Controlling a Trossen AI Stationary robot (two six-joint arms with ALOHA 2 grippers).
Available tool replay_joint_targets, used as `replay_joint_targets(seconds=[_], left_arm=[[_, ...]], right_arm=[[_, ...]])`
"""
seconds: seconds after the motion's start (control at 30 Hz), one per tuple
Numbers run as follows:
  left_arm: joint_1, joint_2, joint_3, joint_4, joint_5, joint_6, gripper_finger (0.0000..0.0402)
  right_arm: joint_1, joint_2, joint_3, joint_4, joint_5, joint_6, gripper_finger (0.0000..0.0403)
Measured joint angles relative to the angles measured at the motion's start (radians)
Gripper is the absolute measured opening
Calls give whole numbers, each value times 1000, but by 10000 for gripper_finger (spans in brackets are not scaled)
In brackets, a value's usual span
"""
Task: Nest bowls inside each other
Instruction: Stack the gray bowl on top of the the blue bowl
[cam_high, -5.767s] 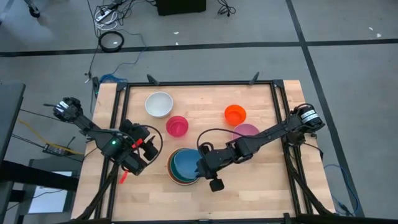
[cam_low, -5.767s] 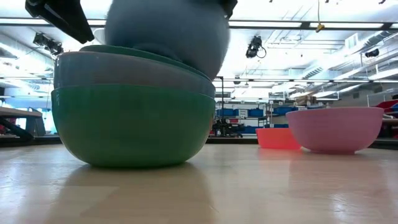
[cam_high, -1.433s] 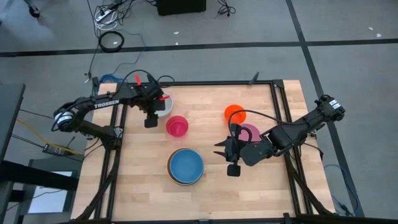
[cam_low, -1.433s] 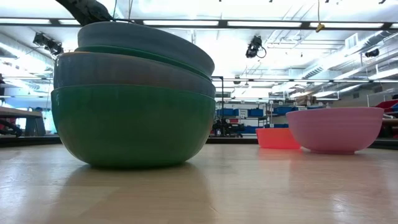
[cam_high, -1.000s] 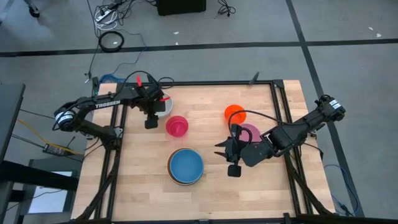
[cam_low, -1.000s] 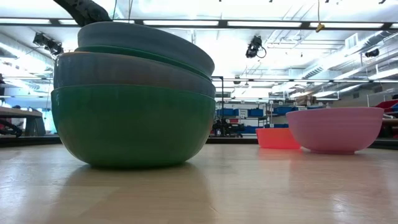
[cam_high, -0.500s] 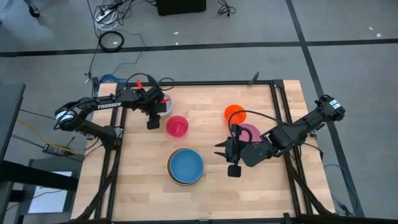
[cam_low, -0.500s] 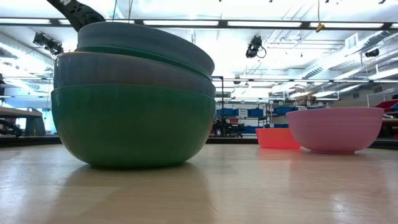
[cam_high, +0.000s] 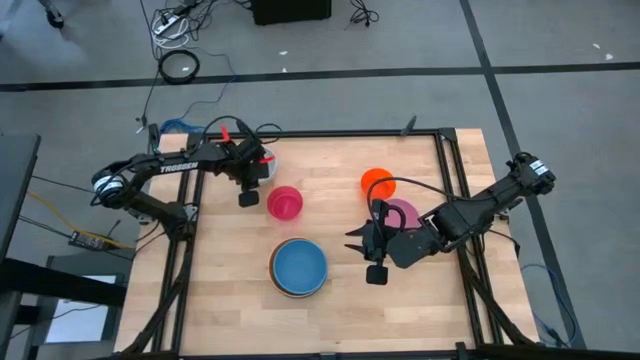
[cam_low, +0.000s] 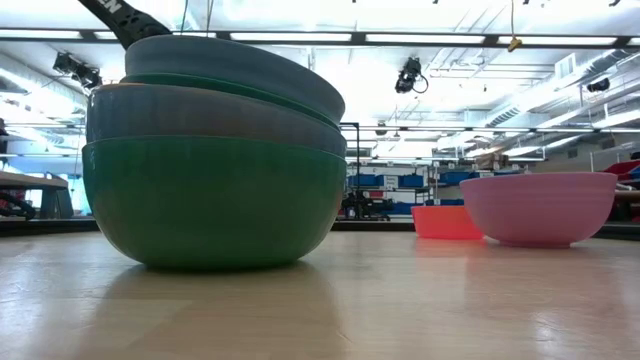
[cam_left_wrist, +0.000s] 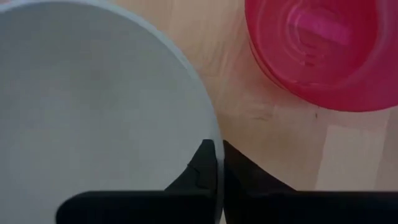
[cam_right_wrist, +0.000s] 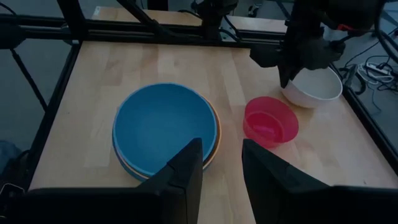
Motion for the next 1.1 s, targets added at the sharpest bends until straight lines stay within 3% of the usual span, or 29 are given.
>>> replay_joint_targets(seconds=[0.53,0.77,0.83,0.97,1.1], left_arm=[[-74,-4,148,-146,-97,-29,6],[-148,-73,259,-279,-125,-56,6],[-183,-112,305,-320,-99,-74,6],[-260,-184,387,-339,48,-145,6],[-375,-242,425,-319,79,-261,6]], right_arm=[[-6,0,0,-9,4,-2,98],[-6,0,0,-35,5,0,98],[-8,0,0,-59,8,14,98],[-8,0,0,-107,68,63,98],[-8,0,0,-175,130,155,98]])
